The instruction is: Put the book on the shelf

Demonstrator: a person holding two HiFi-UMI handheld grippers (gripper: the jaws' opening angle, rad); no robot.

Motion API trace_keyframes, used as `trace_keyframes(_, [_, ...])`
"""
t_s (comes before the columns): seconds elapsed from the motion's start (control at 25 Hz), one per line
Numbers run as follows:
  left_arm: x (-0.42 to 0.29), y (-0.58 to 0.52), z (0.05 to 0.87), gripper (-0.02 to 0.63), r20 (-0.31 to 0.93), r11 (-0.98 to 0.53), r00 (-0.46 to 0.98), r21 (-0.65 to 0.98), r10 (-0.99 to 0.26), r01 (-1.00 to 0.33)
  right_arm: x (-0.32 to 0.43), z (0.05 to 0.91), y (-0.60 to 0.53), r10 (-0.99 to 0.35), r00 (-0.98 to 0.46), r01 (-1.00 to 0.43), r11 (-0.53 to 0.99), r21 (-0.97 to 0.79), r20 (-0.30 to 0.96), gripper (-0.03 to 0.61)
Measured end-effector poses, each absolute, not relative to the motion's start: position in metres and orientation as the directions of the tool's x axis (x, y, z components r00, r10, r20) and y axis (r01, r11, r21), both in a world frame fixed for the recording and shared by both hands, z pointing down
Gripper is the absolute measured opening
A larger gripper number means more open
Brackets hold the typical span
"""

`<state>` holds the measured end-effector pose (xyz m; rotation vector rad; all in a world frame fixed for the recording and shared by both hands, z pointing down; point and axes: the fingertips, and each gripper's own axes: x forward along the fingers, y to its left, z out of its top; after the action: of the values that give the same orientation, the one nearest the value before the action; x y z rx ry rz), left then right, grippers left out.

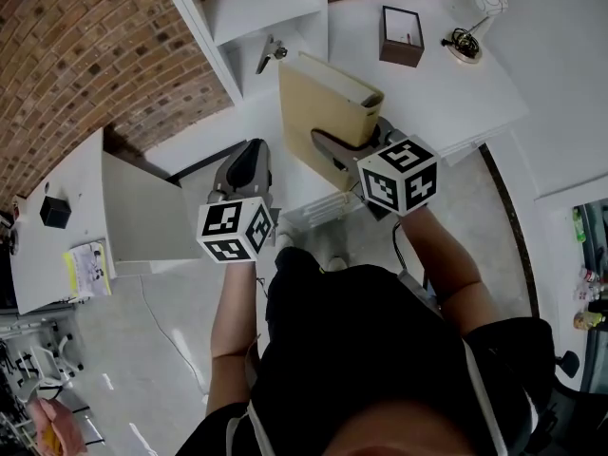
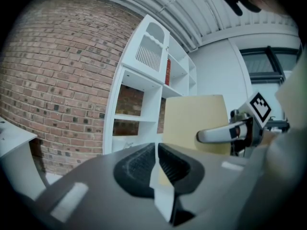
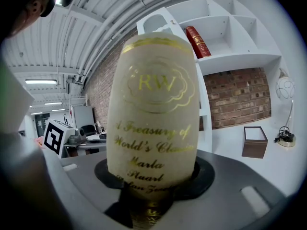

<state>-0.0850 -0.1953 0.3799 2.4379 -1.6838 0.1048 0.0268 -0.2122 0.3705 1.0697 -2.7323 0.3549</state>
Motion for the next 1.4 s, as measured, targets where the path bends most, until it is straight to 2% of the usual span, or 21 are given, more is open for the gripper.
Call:
trace_keyframes(0.44, [-0.1,-0.268,0.362,0.021,0.128,-0.436,0.443,0.082,-0.887,-0.896,0.006,0.353,-0.273,-0.695,-0.669,-0.737,0.665,-0.117,0.264,0.23])
trace_keyframes(1.4, [-0.146,-0.364,0.299,0.021,-0.003,-0.569,0.571,0.08,-0.821,-0.818,-0.04,0.254,-0.366,-0.805,-0.571,-0.815,0.579,0.0,0.16,0.23])
